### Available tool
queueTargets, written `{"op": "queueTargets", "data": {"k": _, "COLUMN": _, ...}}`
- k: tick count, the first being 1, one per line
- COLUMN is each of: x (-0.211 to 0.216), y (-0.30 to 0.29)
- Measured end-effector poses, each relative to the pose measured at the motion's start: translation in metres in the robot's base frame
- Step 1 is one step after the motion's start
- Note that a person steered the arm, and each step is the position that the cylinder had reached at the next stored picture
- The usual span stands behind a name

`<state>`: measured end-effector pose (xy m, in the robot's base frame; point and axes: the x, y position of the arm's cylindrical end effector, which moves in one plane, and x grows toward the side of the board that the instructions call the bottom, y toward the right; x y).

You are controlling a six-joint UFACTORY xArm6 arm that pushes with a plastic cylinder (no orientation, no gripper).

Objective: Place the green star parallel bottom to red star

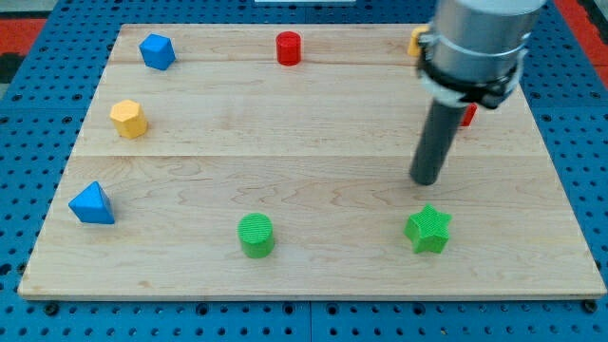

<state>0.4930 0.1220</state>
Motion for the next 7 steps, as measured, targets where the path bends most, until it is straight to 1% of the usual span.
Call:
{"op": "queueTargets", "data": {"k": 1, "x": 0.061, "y": 0.007}}
{"op": "queueTargets", "data": {"k": 2, "x": 0.067, "y": -0.01}}
{"op": "queueTargets", "data": {"k": 3, "x": 0.074, "y": -0.091}}
{"op": "queueTargets", "data": {"k": 4, "x": 0.126, "y": -0.084}}
{"op": "queueTargets", "data": {"k": 5, "x": 0.125, "y": -0.056}}
{"op": "queueTargets", "data": {"k": 6, "x": 0.125, "y": 0.035}}
{"op": "queueTargets", "data": {"k": 7, "x": 0.125, "y": 0.044}}
